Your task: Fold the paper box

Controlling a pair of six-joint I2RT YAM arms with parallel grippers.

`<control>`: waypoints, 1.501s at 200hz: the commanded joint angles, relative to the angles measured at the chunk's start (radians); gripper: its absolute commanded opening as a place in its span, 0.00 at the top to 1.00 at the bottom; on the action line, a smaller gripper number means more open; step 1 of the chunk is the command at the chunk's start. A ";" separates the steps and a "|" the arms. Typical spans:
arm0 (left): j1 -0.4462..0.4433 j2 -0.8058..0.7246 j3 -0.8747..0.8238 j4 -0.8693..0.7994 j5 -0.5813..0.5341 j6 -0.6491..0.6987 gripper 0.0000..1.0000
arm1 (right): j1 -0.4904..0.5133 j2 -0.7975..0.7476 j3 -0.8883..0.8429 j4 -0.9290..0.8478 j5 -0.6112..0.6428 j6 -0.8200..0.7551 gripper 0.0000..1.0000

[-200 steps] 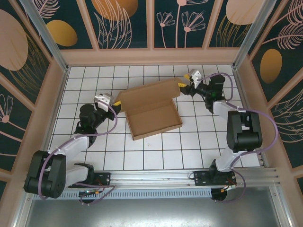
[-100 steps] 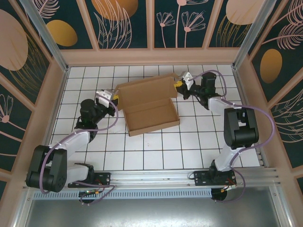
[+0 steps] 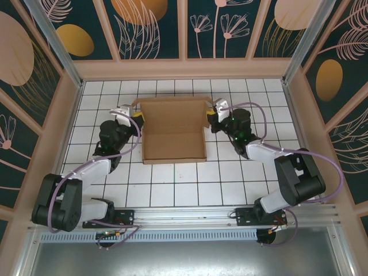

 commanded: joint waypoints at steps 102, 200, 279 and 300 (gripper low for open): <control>-0.110 -0.028 -0.161 0.175 -0.083 -0.150 1.00 | 0.246 -0.014 -0.137 0.349 0.478 0.310 1.00; -0.148 -0.150 -0.280 0.129 -0.140 -0.184 1.00 | 0.294 -0.001 -0.214 0.366 0.500 0.409 1.00; -0.170 -0.175 -0.346 0.103 -0.171 -0.252 1.00 | 0.420 0.092 -0.333 0.557 0.680 0.441 1.00; -0.171 -0.230 -0.397 0.079 -0.207 -0.280 1.00 | 0.442 0.118 -0.354 0.594 0.711 0.433 1.00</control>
